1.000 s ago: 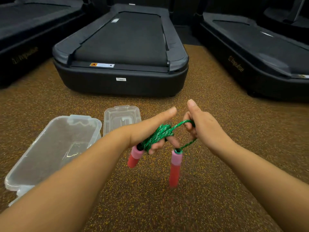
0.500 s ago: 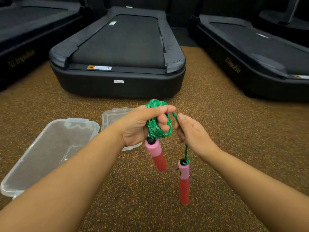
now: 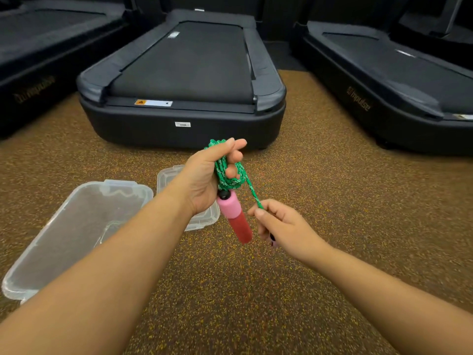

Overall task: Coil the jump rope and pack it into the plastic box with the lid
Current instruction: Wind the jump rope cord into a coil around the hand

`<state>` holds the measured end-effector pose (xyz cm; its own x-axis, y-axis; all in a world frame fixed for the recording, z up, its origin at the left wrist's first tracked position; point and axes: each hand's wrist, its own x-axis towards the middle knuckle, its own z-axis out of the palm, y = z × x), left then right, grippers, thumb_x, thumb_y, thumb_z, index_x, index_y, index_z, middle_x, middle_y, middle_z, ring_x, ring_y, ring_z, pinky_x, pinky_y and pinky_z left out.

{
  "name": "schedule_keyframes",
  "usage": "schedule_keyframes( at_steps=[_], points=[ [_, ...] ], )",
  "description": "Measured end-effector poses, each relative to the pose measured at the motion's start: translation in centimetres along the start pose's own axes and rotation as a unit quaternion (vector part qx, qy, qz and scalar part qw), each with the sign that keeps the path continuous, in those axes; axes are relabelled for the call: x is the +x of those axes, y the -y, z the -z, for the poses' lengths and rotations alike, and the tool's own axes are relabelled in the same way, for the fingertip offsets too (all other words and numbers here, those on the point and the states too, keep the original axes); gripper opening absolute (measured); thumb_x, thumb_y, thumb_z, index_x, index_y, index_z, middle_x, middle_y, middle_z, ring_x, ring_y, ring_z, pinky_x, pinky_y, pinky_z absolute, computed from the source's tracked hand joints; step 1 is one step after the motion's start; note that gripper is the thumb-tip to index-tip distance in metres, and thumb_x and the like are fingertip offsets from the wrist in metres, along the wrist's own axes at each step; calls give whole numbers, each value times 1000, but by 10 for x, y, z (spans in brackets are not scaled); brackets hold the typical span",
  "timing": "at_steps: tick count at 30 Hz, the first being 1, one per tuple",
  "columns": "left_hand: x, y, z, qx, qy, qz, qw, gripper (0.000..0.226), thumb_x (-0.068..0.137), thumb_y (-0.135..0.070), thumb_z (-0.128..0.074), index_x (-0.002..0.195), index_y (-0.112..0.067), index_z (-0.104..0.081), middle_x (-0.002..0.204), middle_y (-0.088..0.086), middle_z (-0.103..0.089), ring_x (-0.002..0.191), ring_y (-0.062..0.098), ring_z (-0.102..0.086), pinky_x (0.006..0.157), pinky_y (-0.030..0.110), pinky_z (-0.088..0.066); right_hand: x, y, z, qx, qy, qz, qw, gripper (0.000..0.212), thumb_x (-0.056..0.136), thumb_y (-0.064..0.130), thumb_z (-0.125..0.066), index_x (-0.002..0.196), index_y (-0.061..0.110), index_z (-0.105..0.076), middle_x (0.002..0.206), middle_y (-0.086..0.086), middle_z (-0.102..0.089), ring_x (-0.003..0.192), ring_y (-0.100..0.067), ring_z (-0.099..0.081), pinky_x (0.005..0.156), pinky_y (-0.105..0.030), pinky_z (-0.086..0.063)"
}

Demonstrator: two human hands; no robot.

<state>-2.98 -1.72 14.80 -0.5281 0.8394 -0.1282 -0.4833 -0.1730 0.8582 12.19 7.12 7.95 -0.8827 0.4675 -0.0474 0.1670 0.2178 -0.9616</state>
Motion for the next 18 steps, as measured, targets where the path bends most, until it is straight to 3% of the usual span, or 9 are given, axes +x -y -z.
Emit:
schedule_keyframes(
  at_steps=[3,7,10,12,13,15,18],
  points=[
    [1,-5,-2,-19,-33,-27,999,21,91,-18,-53,105,-5,-61,62,-6,-65,45,5,-47,51,15,-41,-2,-4,-3,1,18,-29,999,19,98,18,-49,90,15,-66,63,4,-60,47,-5,-46,43,-18,-38],
    [1,-4,-2,27,-47,-60,997,10,95,-14,-47,92,-11,-56,82,2,-72,61,11,-57,71,26,-47,-4,-5,-5,0,30,-37,999,22,98,20,-48,87,25,-66,61,7,-52,58,-17,-48,56,-27,-38],
    [2,6,-1,171,-51,-89,980,19,96,-11,-46,85,-15,-62,97,7,-69,101,18,-61,101,36,-41,-7,9,-10,-101,23,12,995,18,96,31,-49,92,26,-66,62,12,-49,59,-6,-51,54,-23,-40],
    [3,10,0,310,-35,-102,944,29,96,-18,-46,82,-12,-71,100,3,-71,130,7,-42,110,30,-30,-9,21,-11,-208,26,68,975,19,94,32,-52,96,20,-66,71,15,-55,74,-8,-56,68,-29,-44],
    [3,11,1,376,-18,-107,920,34,96,-23,-45,82,-10,-72,104,1,-71,132,1,-36,109,27,-28,-10,27,-10,-260,27,94,961,20,92,32,-53,97,19,-67,81,15,-59,82,-9,-58,75,-30,-46],
    [2,13,2,469,22,-109,876,45,98,-32,-40,80,-7,-73,106,2,-70,126,1,-43,105,26,-32,-11,40,-6,-333,22,125,934,20,87,36,-56,96,22,-68,91,11,-63,88,-12,-59,81,-34,-49],
    [-6,13,-1,566,52,-83,819,60,98,-49,-28,86,-9,-71,91,10,-69,87,16,-61,84,34,-45,-12,52,5,-377,5,159,912,13,82,34,-62,88,25,-68,85,7,-63,81,-14,-60,76,-39,-51]
  ],
)
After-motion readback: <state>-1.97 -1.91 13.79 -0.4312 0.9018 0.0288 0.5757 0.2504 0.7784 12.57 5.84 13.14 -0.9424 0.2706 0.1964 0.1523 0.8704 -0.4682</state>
